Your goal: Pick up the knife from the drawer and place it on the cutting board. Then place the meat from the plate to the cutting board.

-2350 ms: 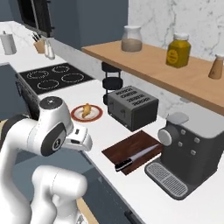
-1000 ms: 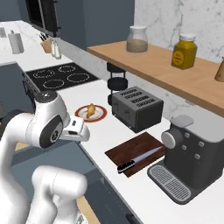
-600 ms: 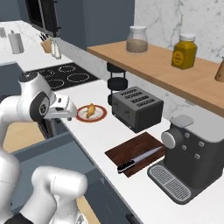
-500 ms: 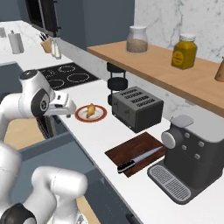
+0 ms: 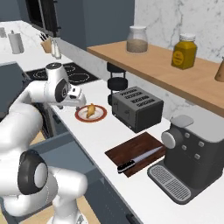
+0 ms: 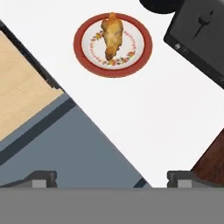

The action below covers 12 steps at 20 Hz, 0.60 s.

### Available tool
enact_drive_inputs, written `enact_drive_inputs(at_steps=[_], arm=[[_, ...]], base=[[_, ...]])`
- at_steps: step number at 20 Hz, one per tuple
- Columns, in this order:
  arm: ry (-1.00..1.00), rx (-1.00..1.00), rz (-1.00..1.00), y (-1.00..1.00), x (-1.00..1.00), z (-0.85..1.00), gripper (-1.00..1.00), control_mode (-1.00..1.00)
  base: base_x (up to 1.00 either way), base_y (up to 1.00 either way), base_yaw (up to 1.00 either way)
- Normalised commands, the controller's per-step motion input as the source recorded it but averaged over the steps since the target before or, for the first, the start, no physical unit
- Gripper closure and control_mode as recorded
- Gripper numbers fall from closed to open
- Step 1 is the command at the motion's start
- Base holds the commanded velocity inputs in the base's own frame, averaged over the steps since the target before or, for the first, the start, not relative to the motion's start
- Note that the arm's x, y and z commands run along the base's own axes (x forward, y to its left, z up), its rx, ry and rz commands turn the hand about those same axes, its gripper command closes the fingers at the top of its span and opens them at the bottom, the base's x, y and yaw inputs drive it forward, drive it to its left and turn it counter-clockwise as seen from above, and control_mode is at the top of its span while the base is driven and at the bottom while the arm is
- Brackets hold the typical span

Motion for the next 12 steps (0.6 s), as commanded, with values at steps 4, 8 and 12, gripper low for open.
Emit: enact_drive_inputs(at_steps=[4,8,12], arm=[[0.0,0.09,-0.05,0.0,1.0,-0.34,-1.0,-1.0],[0.0,0.0,0.0,0.0,0.87,-0.47,-1.0,-1.0],[0.02,-0.01,-0.07,0.04,0.66,-0.52,-1.0,-1.0]], base=[[0.0,0.0,0.0],[0.0,0.0,0.0],[0.0,0.0,0.0]])
